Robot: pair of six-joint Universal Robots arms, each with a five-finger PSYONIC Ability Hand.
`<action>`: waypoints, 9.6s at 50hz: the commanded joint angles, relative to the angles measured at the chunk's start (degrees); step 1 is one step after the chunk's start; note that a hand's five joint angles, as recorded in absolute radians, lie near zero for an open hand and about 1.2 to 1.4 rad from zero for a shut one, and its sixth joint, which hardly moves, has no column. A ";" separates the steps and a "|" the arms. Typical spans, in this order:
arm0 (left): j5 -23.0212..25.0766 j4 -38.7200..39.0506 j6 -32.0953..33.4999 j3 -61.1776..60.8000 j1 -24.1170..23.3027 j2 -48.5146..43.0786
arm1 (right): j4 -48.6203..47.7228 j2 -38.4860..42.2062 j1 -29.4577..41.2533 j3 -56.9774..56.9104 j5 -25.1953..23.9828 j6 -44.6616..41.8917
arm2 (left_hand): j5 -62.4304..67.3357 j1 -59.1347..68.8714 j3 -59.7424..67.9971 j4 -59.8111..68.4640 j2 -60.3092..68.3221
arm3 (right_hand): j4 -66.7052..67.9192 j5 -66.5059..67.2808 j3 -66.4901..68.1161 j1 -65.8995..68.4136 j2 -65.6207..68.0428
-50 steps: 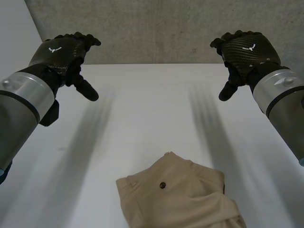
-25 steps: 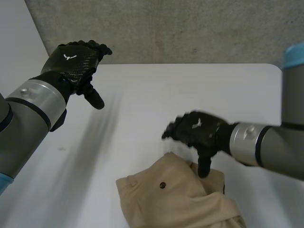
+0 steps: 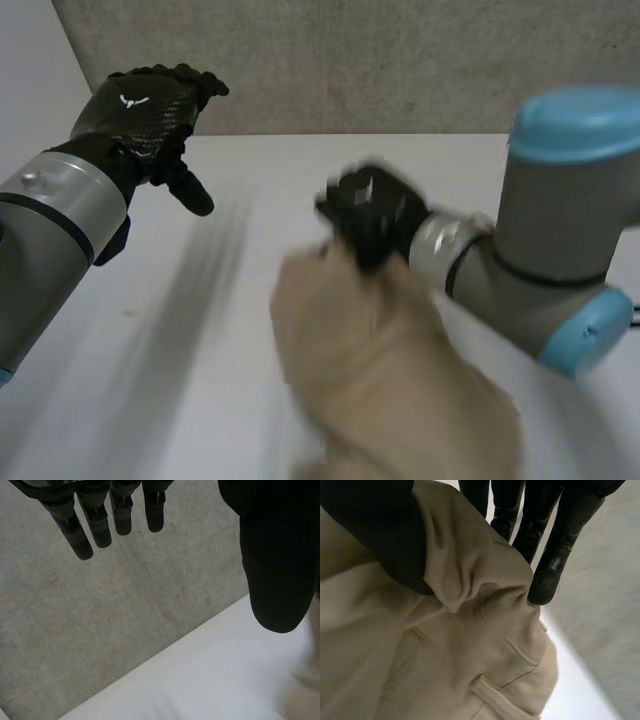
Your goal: Fold the shorts.
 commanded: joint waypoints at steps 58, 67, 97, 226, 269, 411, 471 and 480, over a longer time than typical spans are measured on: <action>-3.36 4.97 -0.07 0.49 1.59 -3.60 | 6.80 -9.80 1.27 -1.58 21.59 8.28 | -2.53 -2.98 -3.15 -2.26 -2.30 | -48.73 -43.62 -46.75 -35.62 -47.90; -3.27 4.97 -0.07 1.02 1.68 -4.83 | 12.95 5.23 3.12 -17.57 24.57 0.54 | -2.53 -2.98 -3.15 -2.26 -2.30 | -48.23 -43.12 -46.24 -35.12 -47.40; 4.10 6.55 -4.82 -3.03 5.20 -17.74 | 23.33 17.65 0.22 -42.90 23.70 -2.97 | -1.69 -2.14 -2.31 -1.42 -1.46 | 11.93 17.04 13.92 25.04 12.76; 4.64 7.96 -10.27 -17.70 4.93 -14.06 | -1.72 -7.15 -1.80 17.57 18.60 -1.91 | 22.54 22.08 21.91 22.80 22.77 | 11.93 17.04 13.92 25.04 12.76; -1.78 40.39 4.06 10.07 4.49 -10.11 | -9.65 11.05 -1.89 -41.59 21.50 -8.51 | 67.26 66.80 66.63 67.53 67.49 | 11.93 17.04 13.92 25.04 12.76; 14.22 -14.73 10.82 -26.14 8.98 13.64 | 27.81 -17.97 -14.81 25.31 6.91 -21.35 | 67.26 66.80 66.63 67.53 67.49 | 11.93 17.04 13.92 25.04 12.76; 2.80 29.93 22.61 21.96 -2.80 -41.77 | -8.06 5.00 -11.91 -9.34 21.15 2.47 | -1.69 -2.14 -2.31 -1.42 -1.46 | -58.07 -52.96 -56.08 -44.96 -57.24; 2.53 26.25 10.57 0.86 -1.31 -23.57 | -1.28 -2.66 -15.42 10.79 16.67 4.49 | -1.18 -1.64 -1.81 -0.92 -0.95 | -55.15 -50.04 -53.17 -42.04 -54.33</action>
